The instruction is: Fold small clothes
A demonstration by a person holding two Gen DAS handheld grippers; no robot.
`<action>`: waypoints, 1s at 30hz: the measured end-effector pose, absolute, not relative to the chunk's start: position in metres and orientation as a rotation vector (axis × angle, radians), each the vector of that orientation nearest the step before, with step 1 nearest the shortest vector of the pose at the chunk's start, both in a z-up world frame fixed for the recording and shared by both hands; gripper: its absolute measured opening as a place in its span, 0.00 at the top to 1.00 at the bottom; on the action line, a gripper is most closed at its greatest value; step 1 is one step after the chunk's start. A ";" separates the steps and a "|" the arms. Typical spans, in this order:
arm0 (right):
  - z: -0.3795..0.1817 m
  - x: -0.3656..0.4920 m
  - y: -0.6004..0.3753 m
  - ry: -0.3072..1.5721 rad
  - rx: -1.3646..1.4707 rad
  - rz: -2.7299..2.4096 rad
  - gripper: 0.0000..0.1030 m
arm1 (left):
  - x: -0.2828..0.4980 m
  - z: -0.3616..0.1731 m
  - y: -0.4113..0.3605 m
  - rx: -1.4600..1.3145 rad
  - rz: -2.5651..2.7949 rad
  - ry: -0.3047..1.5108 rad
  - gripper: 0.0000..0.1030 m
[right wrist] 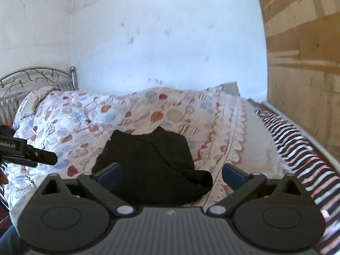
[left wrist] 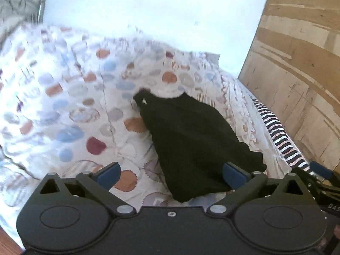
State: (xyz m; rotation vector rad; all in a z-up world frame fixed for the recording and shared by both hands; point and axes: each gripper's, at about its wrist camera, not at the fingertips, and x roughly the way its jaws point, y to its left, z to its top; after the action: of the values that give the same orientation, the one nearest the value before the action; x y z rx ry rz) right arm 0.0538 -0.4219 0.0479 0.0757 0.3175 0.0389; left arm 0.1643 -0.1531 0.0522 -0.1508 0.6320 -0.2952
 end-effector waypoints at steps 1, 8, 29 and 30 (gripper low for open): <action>0.048 0.045 -0.419 0.306 0.069 0.033 0.00 | 0.155 0.053 -0.153 -0.137 -0.287 0.617 0.01; 0.042 -0.016 -0.405 0.263 0.036 -0.013 0.00 | 0.089 0.045 -0.153 -0.043 -0.235 0.516 0.01; 0.012 -0.063 -0.401 0.286 0.082 -0.073 0.00 | 0.038 0.016 -0.147 0.044 -0.228 0.444 0.01; 0.012 -0.062 -0.402 0.287 0.079 -0.073 0.00 | 0.038 0.016 -0.147 0.044 -0.229 0.444 0.01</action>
State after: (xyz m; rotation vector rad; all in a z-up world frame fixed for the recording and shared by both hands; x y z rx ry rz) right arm -0.0622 -0.4017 0.0122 0.0786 0.2869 -0.0730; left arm 0.0382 -0.1473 0.0160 0.0443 0.4442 -0.2285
